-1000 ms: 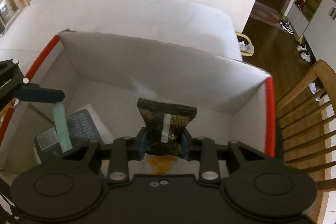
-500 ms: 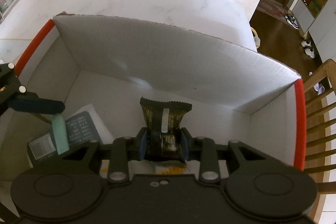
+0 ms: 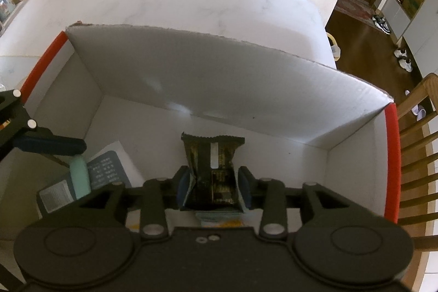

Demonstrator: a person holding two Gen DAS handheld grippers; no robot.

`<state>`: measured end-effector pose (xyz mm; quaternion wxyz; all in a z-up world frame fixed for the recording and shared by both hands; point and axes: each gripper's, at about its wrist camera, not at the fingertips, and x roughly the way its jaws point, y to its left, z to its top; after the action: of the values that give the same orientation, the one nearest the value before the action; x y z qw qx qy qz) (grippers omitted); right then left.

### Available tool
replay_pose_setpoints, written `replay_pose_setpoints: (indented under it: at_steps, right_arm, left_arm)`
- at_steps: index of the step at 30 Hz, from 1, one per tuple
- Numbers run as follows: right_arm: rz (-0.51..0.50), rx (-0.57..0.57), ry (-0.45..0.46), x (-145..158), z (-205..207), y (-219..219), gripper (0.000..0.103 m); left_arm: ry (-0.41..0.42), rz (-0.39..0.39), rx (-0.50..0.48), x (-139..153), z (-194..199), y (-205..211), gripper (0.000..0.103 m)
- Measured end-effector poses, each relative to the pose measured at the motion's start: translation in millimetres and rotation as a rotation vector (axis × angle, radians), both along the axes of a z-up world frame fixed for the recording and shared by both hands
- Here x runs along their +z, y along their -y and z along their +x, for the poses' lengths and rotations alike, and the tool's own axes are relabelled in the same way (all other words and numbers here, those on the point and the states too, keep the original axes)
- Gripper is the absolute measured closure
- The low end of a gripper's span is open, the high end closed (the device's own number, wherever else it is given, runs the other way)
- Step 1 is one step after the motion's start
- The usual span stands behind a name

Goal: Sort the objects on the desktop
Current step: 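Lower into the box and open the right gripper while the left releases the green stick, then withdraw both grippers from the red box back toward the snack pile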

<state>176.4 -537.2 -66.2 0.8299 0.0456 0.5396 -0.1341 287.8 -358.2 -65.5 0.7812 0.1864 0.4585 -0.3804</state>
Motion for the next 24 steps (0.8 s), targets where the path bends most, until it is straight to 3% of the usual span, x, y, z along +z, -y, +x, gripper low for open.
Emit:
replay_pose_setpoints:
  at_steps: [8, 24]
  right_arm:
    - [0.01, 0.005, 0.037, 10, -9, -1, 0.038]
    - [0.015, -0.02, 0.099, 27, -16, -3, 0.027]
  left_arm:
    - [0.009, -0.003, 0.022, 3, 0, 0, 0.005]
    - [0.054, -0.063, 0.038, 15, -7, -7, 0.0]
